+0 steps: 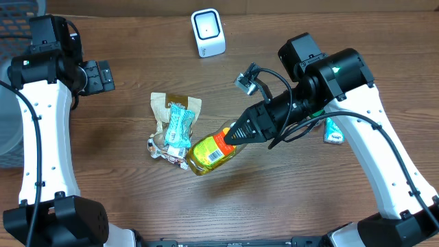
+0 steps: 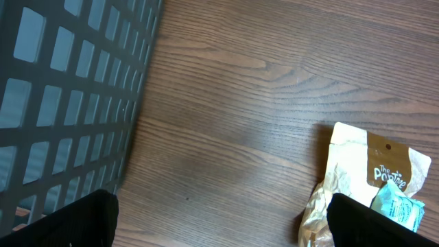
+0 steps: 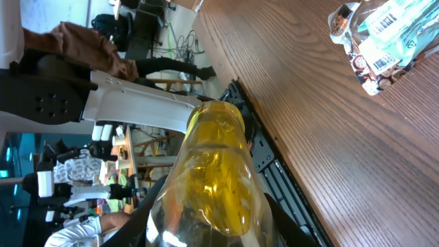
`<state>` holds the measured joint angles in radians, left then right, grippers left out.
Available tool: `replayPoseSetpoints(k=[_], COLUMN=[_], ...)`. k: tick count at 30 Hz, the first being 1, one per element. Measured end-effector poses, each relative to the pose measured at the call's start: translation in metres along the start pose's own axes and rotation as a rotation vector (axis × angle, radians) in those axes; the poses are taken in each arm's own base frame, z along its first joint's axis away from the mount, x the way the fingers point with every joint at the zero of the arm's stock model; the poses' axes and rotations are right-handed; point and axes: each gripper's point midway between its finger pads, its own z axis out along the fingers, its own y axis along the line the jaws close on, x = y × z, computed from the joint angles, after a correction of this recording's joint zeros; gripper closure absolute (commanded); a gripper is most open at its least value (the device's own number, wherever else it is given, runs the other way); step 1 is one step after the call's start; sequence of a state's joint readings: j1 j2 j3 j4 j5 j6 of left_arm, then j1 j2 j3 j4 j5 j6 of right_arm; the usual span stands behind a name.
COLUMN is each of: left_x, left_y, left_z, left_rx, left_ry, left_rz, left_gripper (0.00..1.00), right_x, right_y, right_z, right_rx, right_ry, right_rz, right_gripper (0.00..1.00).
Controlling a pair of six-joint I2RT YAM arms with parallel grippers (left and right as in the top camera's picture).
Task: Scan the item barcode
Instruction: 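Lift the yellow bottle and tilt it sideways toward the bread bag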
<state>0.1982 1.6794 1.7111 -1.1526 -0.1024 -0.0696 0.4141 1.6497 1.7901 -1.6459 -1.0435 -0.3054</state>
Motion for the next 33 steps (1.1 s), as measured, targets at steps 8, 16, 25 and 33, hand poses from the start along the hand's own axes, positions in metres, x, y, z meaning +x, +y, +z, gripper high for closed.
replayPoseSetpoints(k=[8,16,25,33], left_x=[0.0,0.0,0.0,0.0], left_y=[0.0,0.0,0.0,0.0], left_z=[0.0,0.0,0.0,0.0], left_rx=[0.0,0.0,0.0,0.0], left_ry=[0.0,0.0,0.0,0.0], left_rz=[0.0,0.0,0.0,0.0], left_gripper=[0.0,0.0,0.01,0.01], right_x=[0.0,0.003,0.004,0.009], right_y=[0.003,0.009,0.015,0.023], right_z=[0.0,0.0,0.0,0.01], right_rx=[-0.02,-0.048,-0.079,-0.096], right_ry=[-0.002,0.005,0.004,0.04], right_rz=[-0.005,0.022,0.035,0.014], right_gripper=[0.71,0.71,0.71,0.71])
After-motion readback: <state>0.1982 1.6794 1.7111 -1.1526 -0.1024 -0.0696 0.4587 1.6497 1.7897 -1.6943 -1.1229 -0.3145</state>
